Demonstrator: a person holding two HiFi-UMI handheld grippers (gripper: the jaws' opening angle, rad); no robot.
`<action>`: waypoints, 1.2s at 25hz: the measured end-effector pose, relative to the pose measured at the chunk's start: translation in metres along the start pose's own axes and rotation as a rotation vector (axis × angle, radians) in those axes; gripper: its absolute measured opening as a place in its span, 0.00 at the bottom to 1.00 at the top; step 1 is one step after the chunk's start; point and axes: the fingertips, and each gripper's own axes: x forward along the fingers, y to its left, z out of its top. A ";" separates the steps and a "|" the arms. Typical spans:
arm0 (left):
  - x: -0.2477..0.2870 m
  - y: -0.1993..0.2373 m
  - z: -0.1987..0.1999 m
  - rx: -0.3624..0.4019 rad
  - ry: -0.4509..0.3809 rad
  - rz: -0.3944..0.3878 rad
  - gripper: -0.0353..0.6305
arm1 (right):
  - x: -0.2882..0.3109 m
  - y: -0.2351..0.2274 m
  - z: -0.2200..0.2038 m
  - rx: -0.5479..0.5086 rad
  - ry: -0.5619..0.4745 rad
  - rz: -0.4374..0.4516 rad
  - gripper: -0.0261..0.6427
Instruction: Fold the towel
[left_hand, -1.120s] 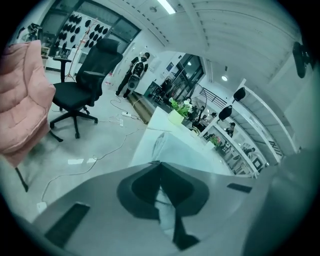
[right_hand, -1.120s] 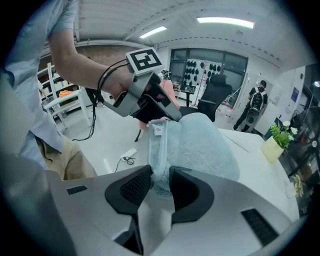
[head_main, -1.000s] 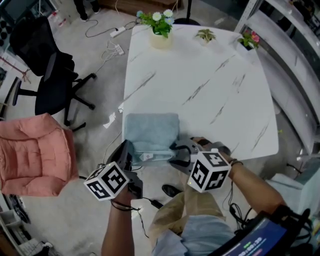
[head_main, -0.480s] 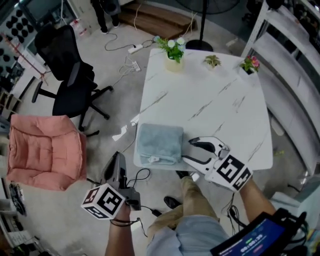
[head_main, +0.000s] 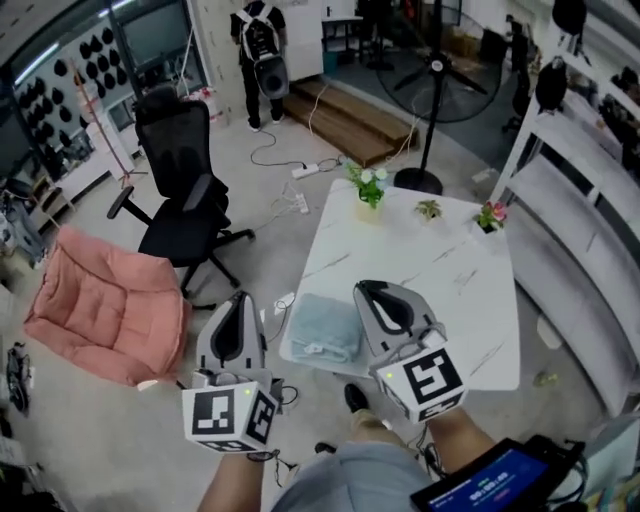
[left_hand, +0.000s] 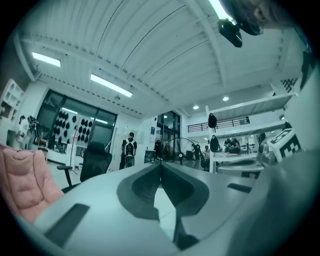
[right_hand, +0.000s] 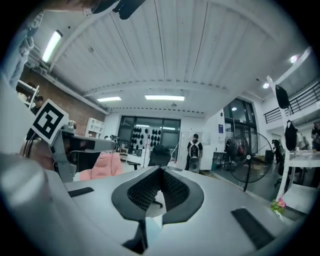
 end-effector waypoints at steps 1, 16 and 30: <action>-0.003 -0.004 0.007 0.024 -0.020 0.004 0.06 | -0.001 0.003 0.004 0.000 -0.016 -0.002 0.07; -0.016 -0.013 0.021 0.048 -0.091 0.030 0.06 | -0.006 0.003 0.023 -0.022 -0.065 -0.035 0.07; -0.016 -0.011 0.019 0.051 -0.085 0.031 0.06 | -0.007 0.006 0.029 -0.034 -0.093 -0.038 0.06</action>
